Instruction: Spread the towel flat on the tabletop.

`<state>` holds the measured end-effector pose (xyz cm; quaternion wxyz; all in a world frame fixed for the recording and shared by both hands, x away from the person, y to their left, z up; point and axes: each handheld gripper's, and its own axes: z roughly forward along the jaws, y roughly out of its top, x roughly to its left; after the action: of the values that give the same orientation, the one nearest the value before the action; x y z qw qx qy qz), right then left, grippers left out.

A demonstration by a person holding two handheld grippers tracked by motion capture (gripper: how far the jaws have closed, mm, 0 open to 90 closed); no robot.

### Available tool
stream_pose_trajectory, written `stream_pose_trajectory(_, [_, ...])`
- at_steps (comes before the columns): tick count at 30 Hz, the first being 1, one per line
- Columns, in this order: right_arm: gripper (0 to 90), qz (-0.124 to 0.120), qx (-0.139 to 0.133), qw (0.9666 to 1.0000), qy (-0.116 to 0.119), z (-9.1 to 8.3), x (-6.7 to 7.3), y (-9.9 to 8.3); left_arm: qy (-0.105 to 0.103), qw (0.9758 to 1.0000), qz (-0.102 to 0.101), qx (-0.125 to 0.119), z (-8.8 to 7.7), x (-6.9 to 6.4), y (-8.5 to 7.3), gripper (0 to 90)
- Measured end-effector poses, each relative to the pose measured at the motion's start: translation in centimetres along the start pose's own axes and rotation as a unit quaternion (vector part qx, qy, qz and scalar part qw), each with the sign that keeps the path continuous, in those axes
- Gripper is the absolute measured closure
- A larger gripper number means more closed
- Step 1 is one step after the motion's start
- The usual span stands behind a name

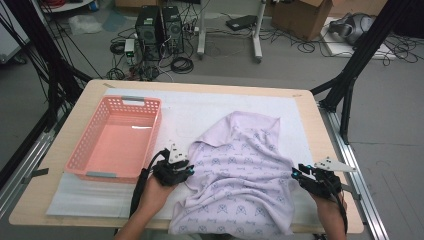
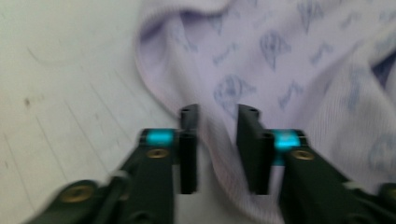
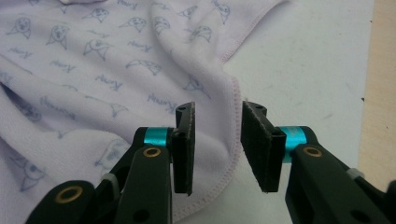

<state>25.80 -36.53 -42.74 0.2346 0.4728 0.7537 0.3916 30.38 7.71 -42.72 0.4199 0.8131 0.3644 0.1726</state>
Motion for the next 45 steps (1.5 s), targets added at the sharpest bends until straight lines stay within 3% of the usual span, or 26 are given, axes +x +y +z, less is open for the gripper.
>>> stream_pose_trajectory(3, [64.2, -0.003, -0.002, 1.0000, 0.003, 0.0, 0.2, 0.1, -0.018, 0.9994, 0.006, -0.030, 1.2, 0.0, 1.9, 55.7])
stream_pose_trajectory(7, [64.1, -0.001, -0.003, 1.0000, 0.005, 0.1, 0.1, 0.2, -0.037, 0.9978, 0.025, -0.048, 4.0, -0.6, 4.6, 51.3])
stream_pose_trajectory(9, [64.1, 0.001, -0.005, 1.0000, 0.008, 0.1, -0.1, 0.1, -0.058, 0.9971, 0.011, -0.048, 5.6, -0.5, 5.4, 51.0])
stream_pose_trajectory(12, [64.1, 0.003, -0.005, 0.9999, 0.010, 0.1, -0.3, 0.0, -0.069, 0.9972, 0.000, -0.031, 7.8, -0.3, 6.2, 50.2])
stream_pose_trajectory(18, [64.2, 0.006, -0.005, 0.9998, 0.019, 0.4, -0.7, 0.1, -0.063, 0.9977, 0.012, 0.022, 11.1, -0.5, 6.7, 55.1])
stream_pose_trajectory(21, [64.2, 0.003, -0.007, 0.9997, 0.022, 0.5, -0.8, 0.1, -0.050, 0.9978, 0.007, 0.042, 12.0, -0.1, 6.9, 68.7])
stream_pose_trajectory(22, [64.2, 0.003, -0.007, 0.9997, 0.023, 0.6, -0.8, 0.1, -0.050, 0.9978, 0.006, 0.044, 12.0, 0.2, 7.2, 78.0])
stream_pose_trajectory(24, [64.2, 0.004, -0.009, 0.9996, 0.026, 0.6, -0.9, 0.2, -0.038, 0.9986, -0.007, 0.035, 11.9, 0.9, 7.6, 86.0])
stream_pose_trajectory(25, [64.2, 0.004, -0.008, 0.9996, 0.028, 0.6, -0.9, 0.2, -0.033, 0.9987, -0.025, 0.030, 11.9, 1.5, 7.9, 86.5])
stream_pose_trajectory(28, [64.3, 0.008, -0.006, 0.9994, 0.033, 1.0, -0.9, 0.4, 0.015, 0.9980, -0.060, 0.012, 11.6, 3.6, 8.6, 87.0])
stream_pose_trajectory(29, [64.3, 0.005, -0.006, 0.9994, 0.033, 1.2, -1.0, 0.5, 0.048, 0.9955, -0.081, -0.005, 11.4, 4.8, 8.9, 87.1])
stream_pose_trajectory(30, [64.3, 0.004, -0.004, 0.9994, 0.034, 1.5, -1.2, 0.7, 0.065, 0.9934, -0.094, -0.009, 11.3, 5.6, 9.1, 87.1])
stream_pose_trajectory(32, [64.3, 0.007, 0.000, 0.9994, 0.034, 2.2, -1.4, 1.0, 0.121, 0.9859, -0.115, -0.017, 10.9, 7.7, 9.5, 87.1])
stream_pose_trajectory(34, [64.4, 0.003, 0.004, 0.9995, 0.032, 2.9, -1.9, 1.4, 0.152, 0.9793, -0.131, -0.024, 10.7, 9.1, 9.8, 87.1])
stream_pose_trajectory(37, [64.4, 0.021, 0.007, 0.9994, 0.026, 4.4, -3.1, 2.1, 0.188, 0.9694, -0.150, -0.049, 10.3, 10.8, 10.1, 85.1])
stream_pose_trajectory(38, [64.4, 0.025, 0.009, 0.9994, 0.023, 4.8, -3.3, 2.3, 0.193, 0.9659, -0.161, -0.062, 10.2, 11.2, 10.0, 75.2])
stream_pose_trajectory(39, [64.3, 0.028, 0.010, 0.9993, 0.021, 5.2, -3.7, 2.6, 0.181, 0.9654, -0.175, -0.067, 10.2, 11.5, 9.9, 61.5])
stream_pose_trajectory(40, [64.3, 0.030, 0.014, 0.9993, 0.019, 5.6, -4.1, 2.9, 0.176, 0.9665, -0.175, -0.067, 10.3, 11.6, 9.8, 54.1])
stream_pose_trajectory(43, [64.2, 0.042, 0.012, 0.9990, 0.012, 6.4, -5.4, 3.9, 0.169, 0.9755, -0.136, -0.040, 10.7, 11.1, 9.7, 49.7])
stream_pose_trajectory(45, [64.2, 0.061, 0.009, 0.9981, 0.000, 7.1, -6.4, 4.7, 0.152, 0.9794, -0.131, -0.022, 10.9, 10.6, 9.5, 47.7])
